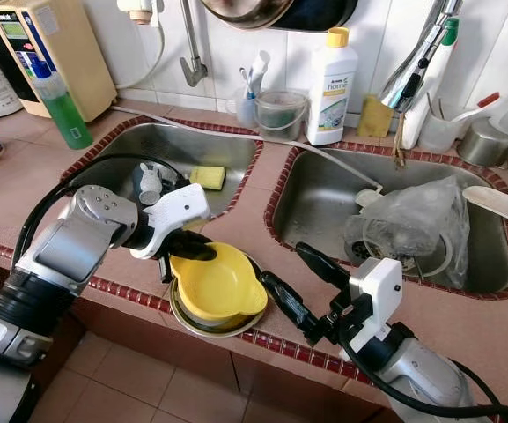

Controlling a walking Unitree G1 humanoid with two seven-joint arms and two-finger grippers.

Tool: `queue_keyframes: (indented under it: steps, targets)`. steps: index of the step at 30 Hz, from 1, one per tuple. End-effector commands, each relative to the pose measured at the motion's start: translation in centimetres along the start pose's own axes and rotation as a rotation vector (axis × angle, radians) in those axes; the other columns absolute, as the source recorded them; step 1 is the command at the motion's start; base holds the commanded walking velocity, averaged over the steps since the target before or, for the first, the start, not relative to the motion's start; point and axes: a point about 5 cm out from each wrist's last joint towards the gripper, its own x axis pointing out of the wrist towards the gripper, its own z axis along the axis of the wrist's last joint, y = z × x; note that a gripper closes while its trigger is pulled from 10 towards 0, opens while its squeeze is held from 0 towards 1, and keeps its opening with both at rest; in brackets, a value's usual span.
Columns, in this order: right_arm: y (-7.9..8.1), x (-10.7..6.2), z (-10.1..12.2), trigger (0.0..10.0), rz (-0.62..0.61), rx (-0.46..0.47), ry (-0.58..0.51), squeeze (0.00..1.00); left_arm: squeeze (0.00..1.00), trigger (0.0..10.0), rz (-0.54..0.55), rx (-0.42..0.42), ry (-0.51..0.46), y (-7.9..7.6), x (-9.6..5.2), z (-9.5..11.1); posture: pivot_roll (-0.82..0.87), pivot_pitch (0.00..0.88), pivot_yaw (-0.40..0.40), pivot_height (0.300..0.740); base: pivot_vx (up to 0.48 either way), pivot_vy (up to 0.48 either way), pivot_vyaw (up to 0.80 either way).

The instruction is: Kitchen organization

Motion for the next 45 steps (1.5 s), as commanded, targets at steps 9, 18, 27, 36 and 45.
queue_keyframes:
  steps: [9,18,27,36,45]
  targets:
    - [0.1,0.2,-0.1,10.0,-0.018,0.006,-0.012,0.00,0.00,10.0,0.159,-0.062,-0.064,1.9,0.3,1.5,-0.06,0.060,0.134,0.740,0.000,0.000,0.00]
    - [0.0,0.2,0.0,10.0,-0.027,0.002,-0.018,0.00,0.00,10.0,0.177,-0.092,-0.073,1.8,0.9,1.2,-0.06,0.063,0.132,0.740,0.000,0.000,0.00]
    - [0.0,0.3,-0.1,10.0,-0.023,0.010,-0.015,0.00,0.00,10.0,0.179,-0.115,-0.055,1.5,1.1,0.4,-0.06,0.069,0.128,0.740,0.000,0.000,0.00]
    - [0.1,0.3,0.0,10.0,-0.019,0.012,-0.017,0.00,0.00,10.0,0.243,-0.133,-0.100,2.6,0.1,1.0,-0.06,0.071,0.123,0.740,0.000,0.000,0.00]
    - [0.1,0.3,0.0,10.0,-0.011,0.009,-0.015,0.00,0.00,10.0,0.285,-0.109,-0.111,3.5,-1.0,1.7,-0.06,0.062,0.116,0.740,0.000,0.000,0.00]
